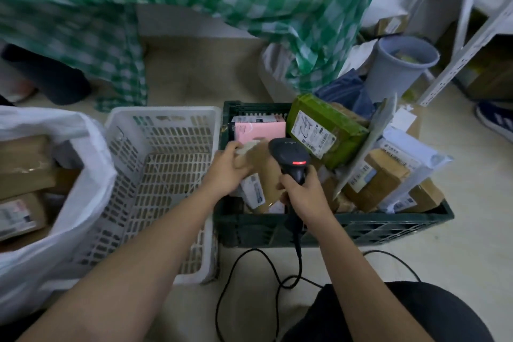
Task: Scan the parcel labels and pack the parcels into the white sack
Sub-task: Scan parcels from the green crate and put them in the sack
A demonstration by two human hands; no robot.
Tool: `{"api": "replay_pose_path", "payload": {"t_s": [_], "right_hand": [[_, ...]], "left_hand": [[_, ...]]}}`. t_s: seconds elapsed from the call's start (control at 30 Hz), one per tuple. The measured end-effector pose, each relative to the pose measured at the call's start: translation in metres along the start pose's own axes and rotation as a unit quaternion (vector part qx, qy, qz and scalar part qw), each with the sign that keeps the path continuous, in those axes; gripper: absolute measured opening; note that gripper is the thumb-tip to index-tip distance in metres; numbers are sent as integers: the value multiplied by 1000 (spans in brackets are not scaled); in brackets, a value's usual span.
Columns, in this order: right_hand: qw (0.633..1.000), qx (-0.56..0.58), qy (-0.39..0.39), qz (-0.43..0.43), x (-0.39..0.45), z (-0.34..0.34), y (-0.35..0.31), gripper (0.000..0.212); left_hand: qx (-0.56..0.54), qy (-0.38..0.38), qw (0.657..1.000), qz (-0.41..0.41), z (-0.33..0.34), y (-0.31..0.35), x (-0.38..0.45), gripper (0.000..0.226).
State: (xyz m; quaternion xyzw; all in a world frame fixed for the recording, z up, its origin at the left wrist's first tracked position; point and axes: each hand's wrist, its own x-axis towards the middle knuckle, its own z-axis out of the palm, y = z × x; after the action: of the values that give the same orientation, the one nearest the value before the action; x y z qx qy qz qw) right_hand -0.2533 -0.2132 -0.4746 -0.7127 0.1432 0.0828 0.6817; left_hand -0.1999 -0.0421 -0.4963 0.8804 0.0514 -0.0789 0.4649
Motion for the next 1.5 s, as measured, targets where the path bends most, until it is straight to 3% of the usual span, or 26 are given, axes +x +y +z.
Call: {"api": "replay_pose_path", "payload": {"t_s": [0.17, 0.3, 0.47, 0.63, 0.73, 0.9, 1.03, 1.13, 1.23, 1.4, 1.5], "right_hand": [[994, 64, 44, -81, -37, 27, -17, 25], [991, 69, 55, -105, -63, 49, -28, 38], [989, 45, 27, -139, -97, 77, -35, 42], [985, 9, -48, -165, -122, 98, -47, 31], [982, -1, -90, -166, -135, 110, -50, 34], [984, 6, -69, -165, -140, 125, -56, 45], [982, 37, -43, -181, -138, 130, -62, 36], [984, 50, -10, -173, -132, 128, -65, 30], [984, 82, 22, -156, -127, 126, -71, 28], [989, 78, 17, -128, -121, 122, -79, 26], [988, 16, 21, -151, -120, 112, -84, 20]], "left_hand": [[-153, 68, 985, -48, -71, 6, -57, 43], [-199, 104, 972, -73, -117, 4, -93, 38], [-224, 133, 961, -92, -155, -3, -129, 41], [-268, 183, 938, -120, -178, -9, -149, 27], [-290, 211, 923, -137, -186, -8, -155, 22], [-302, 200, 918, -163, -193, -7, -166, 26], [-261, 177, 939, -139, -198, -5, -174, 34], [-133, 133, 979, -84, -201, -12, -180, 60], [-64, 108, 992, -12, -198, -17, -186, 76], [31, 179, 983, 27, -199, -13, -187, 57], [99, 172, 980, 33, -212, -13, -181, 55]]}}
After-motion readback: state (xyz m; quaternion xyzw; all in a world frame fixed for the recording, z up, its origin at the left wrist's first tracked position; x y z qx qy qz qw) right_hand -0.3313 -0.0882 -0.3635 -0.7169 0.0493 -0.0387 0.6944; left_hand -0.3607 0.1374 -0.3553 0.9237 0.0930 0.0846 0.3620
